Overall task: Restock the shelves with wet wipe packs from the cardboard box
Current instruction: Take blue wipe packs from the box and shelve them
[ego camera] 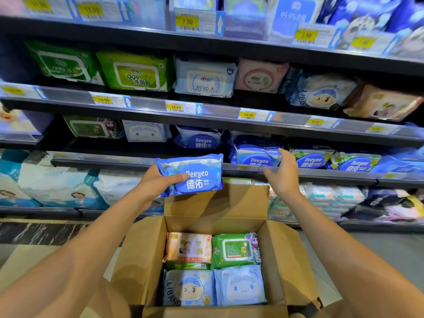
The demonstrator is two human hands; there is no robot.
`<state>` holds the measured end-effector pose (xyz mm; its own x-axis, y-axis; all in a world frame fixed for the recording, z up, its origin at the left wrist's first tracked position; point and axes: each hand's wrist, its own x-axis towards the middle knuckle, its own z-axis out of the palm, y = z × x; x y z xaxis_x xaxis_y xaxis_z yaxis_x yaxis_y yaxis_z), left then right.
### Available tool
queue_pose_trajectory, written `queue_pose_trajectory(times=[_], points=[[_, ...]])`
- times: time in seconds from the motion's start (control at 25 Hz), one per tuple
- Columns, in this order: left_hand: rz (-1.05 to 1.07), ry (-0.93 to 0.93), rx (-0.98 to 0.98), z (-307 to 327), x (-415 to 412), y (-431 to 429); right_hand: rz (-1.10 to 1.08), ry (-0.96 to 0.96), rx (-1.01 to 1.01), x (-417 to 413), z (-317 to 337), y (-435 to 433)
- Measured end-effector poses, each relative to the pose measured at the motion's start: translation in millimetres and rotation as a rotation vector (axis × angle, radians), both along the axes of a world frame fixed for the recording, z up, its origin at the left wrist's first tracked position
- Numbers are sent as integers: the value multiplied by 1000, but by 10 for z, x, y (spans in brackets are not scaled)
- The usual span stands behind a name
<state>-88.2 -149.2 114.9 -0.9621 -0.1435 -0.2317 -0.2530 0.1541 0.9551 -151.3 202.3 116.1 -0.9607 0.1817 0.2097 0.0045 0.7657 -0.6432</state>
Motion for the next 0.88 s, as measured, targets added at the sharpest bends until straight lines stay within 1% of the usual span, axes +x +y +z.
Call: queue_pose_trajectory(times=[0.04,0.08,0.2,0.32,0.4,0.48,0.56,0.68,0.72,0.84,0.88], points=[[-3,5,3,18,7,16,26,7,-10,71,26,-72],[-10,10,5,22,7,32,68,-15,-62,131,52,-158],[-22,33,6,73,32,89,227,-187,-345,289,116,-472],[-35,52,11,110,42,115,345,-310,-448,415,174,-735],[-40,77,18,118,40,134,393,-299,-504,471,196,-852],[12,95,13,114,13,145,397,-270,-534,449,193,-909],[46,131,-34,157,-52,132,381,-235,-536,416,224,-964],[38,198,-94,249,-218,92,366,-201,-579,324,271,-1046],[36,215,-145,248,-287,78,358,-186,-592,289,274,-1069],[39,223,-402,125,-419,45,331,-132,-570,200,222,-1137],[31,225,-431,85,-453,40,314,-111,-557,166,170,-1153]])
